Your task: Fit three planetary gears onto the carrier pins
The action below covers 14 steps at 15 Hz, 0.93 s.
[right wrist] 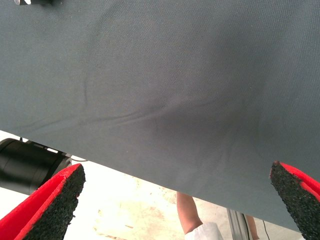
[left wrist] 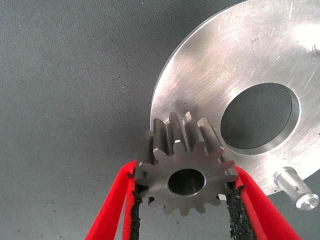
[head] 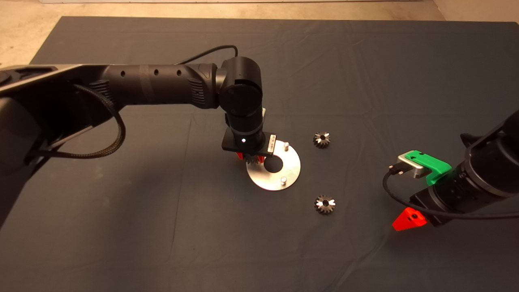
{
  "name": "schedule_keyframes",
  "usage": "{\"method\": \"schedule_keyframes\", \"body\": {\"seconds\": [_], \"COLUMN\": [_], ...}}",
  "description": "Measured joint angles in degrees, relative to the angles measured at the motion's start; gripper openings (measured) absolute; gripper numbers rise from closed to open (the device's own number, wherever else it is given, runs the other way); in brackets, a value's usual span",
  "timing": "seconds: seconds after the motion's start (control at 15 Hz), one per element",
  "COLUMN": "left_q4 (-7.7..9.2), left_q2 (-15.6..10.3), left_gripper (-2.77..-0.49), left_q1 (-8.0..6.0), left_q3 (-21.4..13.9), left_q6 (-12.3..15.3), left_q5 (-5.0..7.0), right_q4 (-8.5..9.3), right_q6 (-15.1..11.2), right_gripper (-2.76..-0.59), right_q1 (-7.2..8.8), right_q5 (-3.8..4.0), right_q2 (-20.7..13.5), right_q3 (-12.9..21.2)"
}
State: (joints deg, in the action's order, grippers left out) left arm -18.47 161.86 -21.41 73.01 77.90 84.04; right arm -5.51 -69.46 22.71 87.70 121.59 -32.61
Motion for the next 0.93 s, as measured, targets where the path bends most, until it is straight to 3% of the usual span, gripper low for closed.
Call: {"method": "schedule_keyframes", "body": {"seconds": [0.47, 0.6, 0.67, 0.8, 0.87, 0.93], "left_q4": [0.0, 0.13, 0.43, 1.35, 1.68, 2.76], "left_q2": [-0.3, -0.8, -1.0, -2.6, -4.1, -5.9], "left_gripper": [-1.94, -1.84, -1.82, -1.75, -1.67, -1.66], "left_q1": [-0.03, -0.39, -1.77, -8.01, -10.35, -10.62], "left_q3": [-0.4, -3.1, -5.3, -10.9, -14.3, -17.6], "left_q6": [-0.4, -0.2, 0.5, 2.5, 4.2, 5.9], "left_q5": [0.02, 0.2, 0.18, 0.25, 0.54, 1.79], "right_q4": [0.0, 0.0, 0.0, 0.0, 0.0, 0.0], "right_q6": [0.0, 0.1, 0.5, 2.1, 3.6, 5.1], "right_gripper": [-0.6, -0.6, -0.6, -0.6, -0.6, -0.6], "right_q1": [0.0, 0.0, 0.02, 0.2, 0.16, 0.18], "right_q5": [0.0, -0.02, -0.02, 0.0, 0.09, 0.2], "right_q2": [0.0, 0.0, 0.1, 1.0, 1.9, 3.1], "right_q3": [0.1, -0.2, -1.0, -4.1, -6.6, -9.8]}}
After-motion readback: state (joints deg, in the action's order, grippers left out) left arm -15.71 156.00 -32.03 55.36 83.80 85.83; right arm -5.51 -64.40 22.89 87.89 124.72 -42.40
